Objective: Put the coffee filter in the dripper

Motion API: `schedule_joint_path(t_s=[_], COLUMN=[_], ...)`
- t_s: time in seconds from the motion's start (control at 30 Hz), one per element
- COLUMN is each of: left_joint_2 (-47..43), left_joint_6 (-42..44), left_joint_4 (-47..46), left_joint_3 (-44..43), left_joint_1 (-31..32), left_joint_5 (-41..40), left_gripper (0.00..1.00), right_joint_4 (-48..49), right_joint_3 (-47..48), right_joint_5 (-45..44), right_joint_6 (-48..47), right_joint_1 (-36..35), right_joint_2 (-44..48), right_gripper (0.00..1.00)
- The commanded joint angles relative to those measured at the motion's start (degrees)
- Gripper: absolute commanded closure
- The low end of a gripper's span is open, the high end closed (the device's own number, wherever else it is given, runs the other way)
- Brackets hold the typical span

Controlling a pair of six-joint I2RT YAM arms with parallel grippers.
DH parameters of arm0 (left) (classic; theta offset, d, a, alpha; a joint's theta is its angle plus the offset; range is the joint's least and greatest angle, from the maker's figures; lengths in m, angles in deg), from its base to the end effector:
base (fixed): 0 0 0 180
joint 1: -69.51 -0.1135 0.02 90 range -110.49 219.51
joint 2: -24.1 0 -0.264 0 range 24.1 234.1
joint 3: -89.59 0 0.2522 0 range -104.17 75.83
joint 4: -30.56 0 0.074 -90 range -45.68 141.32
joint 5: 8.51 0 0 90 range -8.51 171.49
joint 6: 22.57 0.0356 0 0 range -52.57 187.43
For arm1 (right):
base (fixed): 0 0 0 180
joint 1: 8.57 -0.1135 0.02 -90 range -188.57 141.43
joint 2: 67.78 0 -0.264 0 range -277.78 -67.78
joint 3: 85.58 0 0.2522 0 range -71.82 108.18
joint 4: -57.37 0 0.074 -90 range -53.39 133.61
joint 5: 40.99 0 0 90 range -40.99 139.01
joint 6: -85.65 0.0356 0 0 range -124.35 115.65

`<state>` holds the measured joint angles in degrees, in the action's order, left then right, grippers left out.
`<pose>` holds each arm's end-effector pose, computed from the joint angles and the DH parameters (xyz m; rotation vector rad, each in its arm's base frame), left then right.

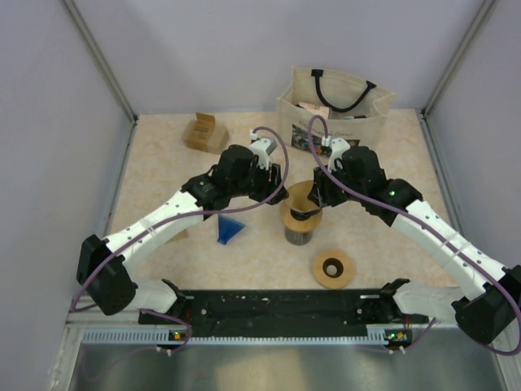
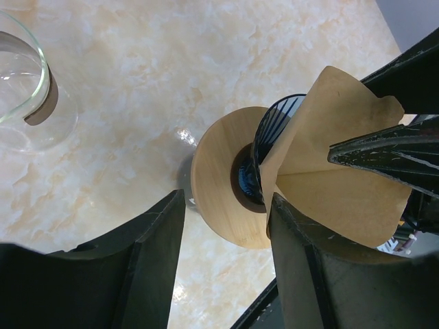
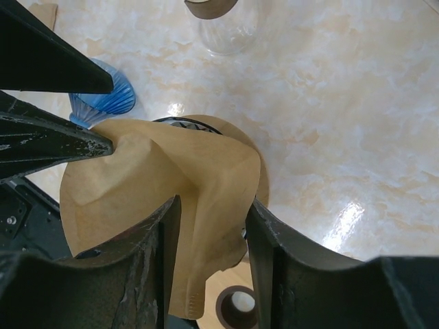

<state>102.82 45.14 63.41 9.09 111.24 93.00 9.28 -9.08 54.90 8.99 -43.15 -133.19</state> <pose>0.2294 -0.2141 0.3240 0.5003 2.1706 -0.8560 0.1997 0.1421 0.3362 -0.4762 2.2234 0.5671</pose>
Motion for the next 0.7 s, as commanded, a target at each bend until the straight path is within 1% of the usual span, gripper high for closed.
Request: schedule_joint_path(t_s=[0.0, 0.17, 0.23, 0.4, 0.47, 0.6, 0.67], left_joint_2=[-0.2, -0.7, -0.6, -1.1, -1.5, -2.1, -2.5], left_joint_6=[1.1, 1.3, 1.4, 1.6, 1.8, 2.1, 2.1], left_joint_4=[-1.4, -1.2, -0.8, -0.4, -0.1, 0.2, 0.3], left_joint_3=[-1.6, -2.3, -3.0, -4.2, -5.0, -6.1, -6.6], left_joint_1=[0.1, 0.1, 0.1, 0.2, 0.3, 0.2, 0.1], left_joint_5=[0.1, 0.1, 0.3, 0.8, 0.6, 0.4, 0.2], left_gripper=[0.43, 0.39, 0.36, 0.3, 0.24, 0.03, 0.01], right_joint_4=[2.7, 3.1, 3.6, 3.7, 3.7, 4.4, 4.6], right_joint_3=[3.4, 3.8, 3.7, 4.1, 4.5, 5.1, 5.4], right_joint_5=[0.9, 1.4, 2.6, 0.9, 1.0, 0.5, -0.3], right_joint_6=[0.5, 0.8, 0.8, 1.3, 1.4, 1.8, 2.1], right_joint_1=[0.4, 0.4, 0.4, 0.4, 0.4, 0.3, 0.3], right_joint_2=[1.4, 2.2, 2.7, 3.6, 3.7, 4.4, 4.7], right_gripper=[0.56, 0.5, 0.46, 0.38, 0.36, 0.33, 0.29])
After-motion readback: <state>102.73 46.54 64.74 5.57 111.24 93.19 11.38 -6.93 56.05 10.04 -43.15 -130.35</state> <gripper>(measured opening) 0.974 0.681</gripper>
